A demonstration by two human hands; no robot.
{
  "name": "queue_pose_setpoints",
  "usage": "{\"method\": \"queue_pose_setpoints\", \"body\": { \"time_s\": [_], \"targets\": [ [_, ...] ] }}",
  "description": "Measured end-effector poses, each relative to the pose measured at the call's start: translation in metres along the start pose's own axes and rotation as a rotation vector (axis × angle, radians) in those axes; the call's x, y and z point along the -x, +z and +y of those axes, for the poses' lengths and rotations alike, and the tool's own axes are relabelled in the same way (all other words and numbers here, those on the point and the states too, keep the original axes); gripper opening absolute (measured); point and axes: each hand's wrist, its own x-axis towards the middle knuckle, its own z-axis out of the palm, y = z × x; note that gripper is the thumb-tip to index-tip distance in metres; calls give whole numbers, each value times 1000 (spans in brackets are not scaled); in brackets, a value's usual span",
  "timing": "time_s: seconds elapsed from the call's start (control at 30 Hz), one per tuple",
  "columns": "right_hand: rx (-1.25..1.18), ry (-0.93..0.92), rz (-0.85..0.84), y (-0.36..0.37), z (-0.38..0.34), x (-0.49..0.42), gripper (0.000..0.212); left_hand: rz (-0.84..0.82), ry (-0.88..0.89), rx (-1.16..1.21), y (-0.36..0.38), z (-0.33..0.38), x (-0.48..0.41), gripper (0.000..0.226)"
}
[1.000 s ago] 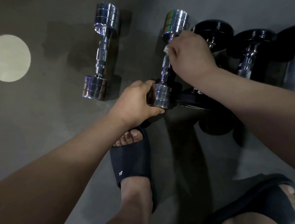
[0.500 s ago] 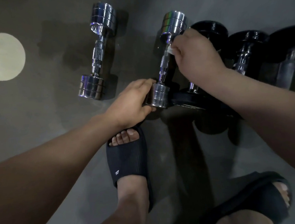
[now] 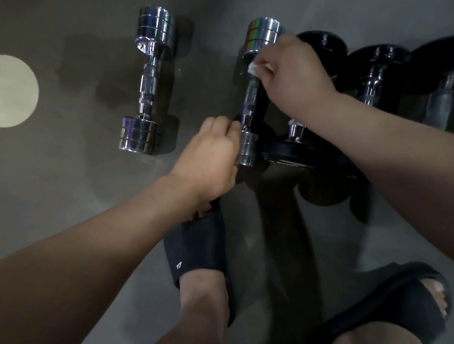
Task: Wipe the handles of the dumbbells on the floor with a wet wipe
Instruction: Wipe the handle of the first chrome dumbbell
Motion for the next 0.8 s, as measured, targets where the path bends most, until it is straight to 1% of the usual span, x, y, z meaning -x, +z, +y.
{"method": "queue_pose_setpoints", "body": {
  "time_s": [0.1,0.2,0.27,0.33,0.43,0.47,0.53,0.6,0.67,0.7,0.8],
  "targets": [
    [30,-51,-111,4,-5,2,24,14,-2,134,3,-13,1,68],
    [13,-207,-254,1,-13,13,21,28,-21,201,9,-20,2,77],
    [0,-256,-292,-5,-13,15,20,24,-22,228,12,-23,3,81],
    [11,-216,-266,-7,-10,8,23,35,-21,276,13,-25,5,83],
    [37,-96,-153,-2,-8,2,27,50,-75,361,10,-24,8,81],
    [45,-85,-132,2,-9,5,26,45,-95,379,9,-24,9,80],
    [30,-152,-149,7,-13,18,21,43,-112,400,8,-24,11,79],
    [6,-261,-248,5,-14,28,18,50,-118,407,8,-25,11,79],
    [30,-304,-319,-2,-13,25,19,51,-130,414,8,-25,10,77],
    [54,-288,-303,-4,-14,21,21,54,-133,417,8,-25,10,76],
    [105,-142,-189,-5,-10,4,25,67,-137,441,9,-24,11,74]
  ]
}}
